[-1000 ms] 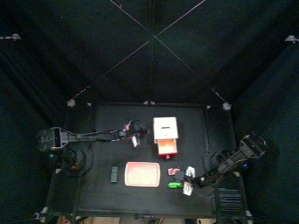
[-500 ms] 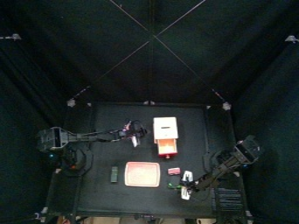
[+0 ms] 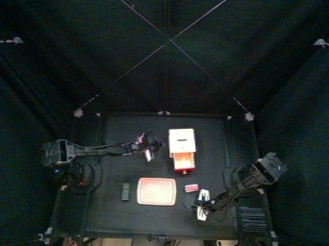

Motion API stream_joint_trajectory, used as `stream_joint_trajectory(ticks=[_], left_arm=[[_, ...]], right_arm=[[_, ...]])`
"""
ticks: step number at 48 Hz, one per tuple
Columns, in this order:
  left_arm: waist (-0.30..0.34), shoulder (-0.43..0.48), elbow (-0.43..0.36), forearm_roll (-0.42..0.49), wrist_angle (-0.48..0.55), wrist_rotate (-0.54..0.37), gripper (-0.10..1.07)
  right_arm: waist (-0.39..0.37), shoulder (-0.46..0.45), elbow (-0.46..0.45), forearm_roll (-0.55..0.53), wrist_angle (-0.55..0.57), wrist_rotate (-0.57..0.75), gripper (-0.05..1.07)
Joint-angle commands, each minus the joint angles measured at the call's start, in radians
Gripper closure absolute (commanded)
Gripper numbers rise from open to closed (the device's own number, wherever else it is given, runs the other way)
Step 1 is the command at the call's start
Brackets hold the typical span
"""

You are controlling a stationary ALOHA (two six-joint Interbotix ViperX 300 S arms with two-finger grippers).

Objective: Grab peas

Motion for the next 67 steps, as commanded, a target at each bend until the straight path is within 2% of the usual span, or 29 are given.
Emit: stream_joint_trajectory(ticks=[1, 23, 39, 46, 67], left_arm=[[0.002, -0.003, -0.012, 0.002, -0.005, 0.0, 0.61], [0.002, -0.003, -0.011, 0.002, -0.005, 0.0, 0.61], [0.003, 0.0, -0.012, 0.002, -0.005, -0.002, 0.61], [0.002, 0.002, -0.012, 0.002, -0.005, 0.0, 0.61], [0.002, 0.002, -0.011, 0.002, -0.005, -0.002, 0.61]], right_arm=[[-0.012, -0.008, -0.017, 0.003, -0.021, -0.002, -0.01], [-0.017, 0.005, -0.011, 0.005, -0.044, -0.002, 0.01], [-0.017, 0.005, -0.009, 0.02, -0.038, -0.002, 0.24], [-0.017, 0.003, -0.011, 0.02, -0.037, 0.0, 0.3], [-0.031, -0.087, -0.011, 0.011, 0.011, -0.003, 0.31]])
